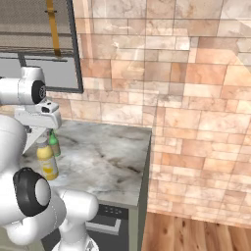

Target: Place the drinks on the dining counter in a tight cluster.

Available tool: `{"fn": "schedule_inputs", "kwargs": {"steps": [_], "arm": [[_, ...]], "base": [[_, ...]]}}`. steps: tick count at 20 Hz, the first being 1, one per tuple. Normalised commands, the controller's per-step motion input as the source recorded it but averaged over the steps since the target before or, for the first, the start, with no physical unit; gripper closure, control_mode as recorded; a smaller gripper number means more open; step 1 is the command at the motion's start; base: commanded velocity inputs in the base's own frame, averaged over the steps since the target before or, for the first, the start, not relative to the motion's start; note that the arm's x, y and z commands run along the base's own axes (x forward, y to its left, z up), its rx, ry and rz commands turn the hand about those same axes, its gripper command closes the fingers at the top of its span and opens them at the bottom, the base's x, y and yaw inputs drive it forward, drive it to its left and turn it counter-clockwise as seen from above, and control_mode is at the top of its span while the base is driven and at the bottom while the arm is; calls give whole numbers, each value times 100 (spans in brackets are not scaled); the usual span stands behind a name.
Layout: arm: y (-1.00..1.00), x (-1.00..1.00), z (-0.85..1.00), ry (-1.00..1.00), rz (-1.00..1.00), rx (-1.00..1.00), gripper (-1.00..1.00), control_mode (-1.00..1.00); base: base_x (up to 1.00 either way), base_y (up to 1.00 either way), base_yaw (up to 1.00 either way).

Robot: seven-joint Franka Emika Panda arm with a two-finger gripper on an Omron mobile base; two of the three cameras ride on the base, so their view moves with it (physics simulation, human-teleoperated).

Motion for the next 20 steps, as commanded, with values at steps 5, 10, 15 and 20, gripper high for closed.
{"fn": "schedule_inputs", "kwargs": {"steps": [5, 10, 15, 20], "arm": [[-6, 18, -2, 0, 0, 0, -100, -100], [10, 0, 0, -10, 0, 0, -100, -100], [22, 0, -12, -12, 0, 0, -100, -100], [16, 0, -12, -7, 0, 0, -100, -100]], "base": [[0, 0, 0], [0, 0, 0], [0, 0, 0], [0, 0, 0]]}}
